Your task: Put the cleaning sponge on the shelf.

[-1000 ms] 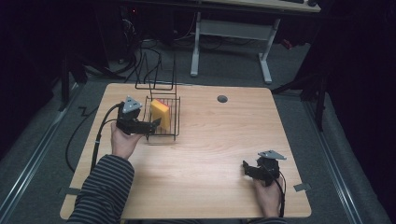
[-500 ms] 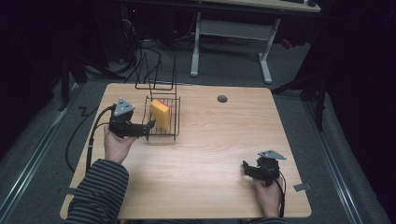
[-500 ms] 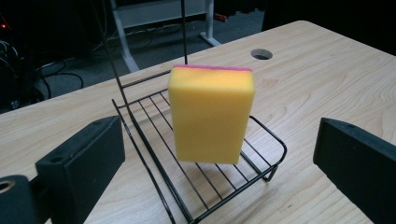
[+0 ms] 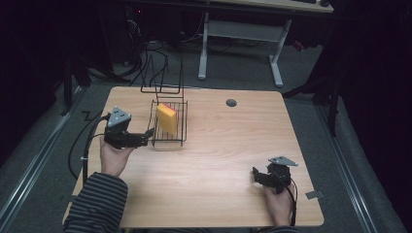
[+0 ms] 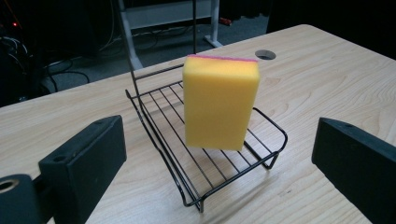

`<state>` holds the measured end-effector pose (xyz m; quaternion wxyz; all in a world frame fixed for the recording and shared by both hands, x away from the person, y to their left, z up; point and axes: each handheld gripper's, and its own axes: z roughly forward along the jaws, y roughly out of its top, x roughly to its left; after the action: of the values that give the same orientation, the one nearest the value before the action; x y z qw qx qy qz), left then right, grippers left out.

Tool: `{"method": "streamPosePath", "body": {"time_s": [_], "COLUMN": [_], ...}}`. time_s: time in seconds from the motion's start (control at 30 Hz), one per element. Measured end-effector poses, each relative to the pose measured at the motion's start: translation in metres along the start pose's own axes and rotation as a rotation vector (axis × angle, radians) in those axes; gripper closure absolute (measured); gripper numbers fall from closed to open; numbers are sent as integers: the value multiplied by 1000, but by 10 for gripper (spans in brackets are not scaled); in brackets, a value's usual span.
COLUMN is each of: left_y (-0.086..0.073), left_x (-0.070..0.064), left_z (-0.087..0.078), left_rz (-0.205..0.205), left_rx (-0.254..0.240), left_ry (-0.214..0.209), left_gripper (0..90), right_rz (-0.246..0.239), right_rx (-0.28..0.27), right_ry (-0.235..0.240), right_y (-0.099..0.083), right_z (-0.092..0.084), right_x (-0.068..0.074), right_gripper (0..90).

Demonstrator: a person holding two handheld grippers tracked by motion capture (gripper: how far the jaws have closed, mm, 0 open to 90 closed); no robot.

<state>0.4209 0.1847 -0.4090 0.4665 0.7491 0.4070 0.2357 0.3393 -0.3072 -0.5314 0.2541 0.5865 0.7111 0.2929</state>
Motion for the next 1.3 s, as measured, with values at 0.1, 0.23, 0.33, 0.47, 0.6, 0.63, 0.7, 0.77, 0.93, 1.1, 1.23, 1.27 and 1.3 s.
{"method": "streamPosePath", "body": {"time_s": [0.1, 0.23, 0.33, 0.47, 0.6, 0.63, 0.7, 0.77, 0.93, 1.1, 1.23, 1.27, 1.3], "left_y": [-3, -6, -9, -12, -16, -17, -18, -20, -25, -30, -34, -36, -37], "left_x": [1, 2, 4, 5, 7, 8, 9, 10, 12, 14, 16, 16, 17], "left_z": [-5, -9, -12, -16, -21, -23, -25, -27, -31, -34, -36, -37, -37], "left_rz": [-9, -11, -22, -28, -37, -40, -45, -49, -57, -71, -80, -81, -83], "left_rx": [-6, -7, -5, -10, -15, -15, -16, -19, -19, -18, -14, -11, -10], "left_ry": [0, 7, 9, 14, 19, 20, 23, 25, 31, 34, 34, 34, 34], "left_gripper": [40, 41, 42, 43, 45, 45, 46, 46, 49, 52, 54, 55, 55], "right_rz": [0, 0, -1, 0, -2, -2, -2, -2, -2, -5, -5, -5, -4], "right_rx": [0, 0, 0, 0, -1, 0, 0, -1, -1, -2, -2, -1, -1], "right_ry": [0, 0, 0, 0, 1, 0, 1, 1, 1, 1, 1, 1, 1], "right_y": [0, 0, 0, 0, 0, 0, 0, 0, 0, 0, 0, 0, 0], "right_z": [0, 0, 0, 0, 0, 0, 0, 0, 0, 0, 0, 0, 0], "right_x": [0, 0, 0, 0, 0, 0, 0, 0, 0, 0, 0, 0, 0], "right_gripper": [195, 195, 195, 195, 195, 196, 196, 196, 196, 196, 196, 196, 196]}}
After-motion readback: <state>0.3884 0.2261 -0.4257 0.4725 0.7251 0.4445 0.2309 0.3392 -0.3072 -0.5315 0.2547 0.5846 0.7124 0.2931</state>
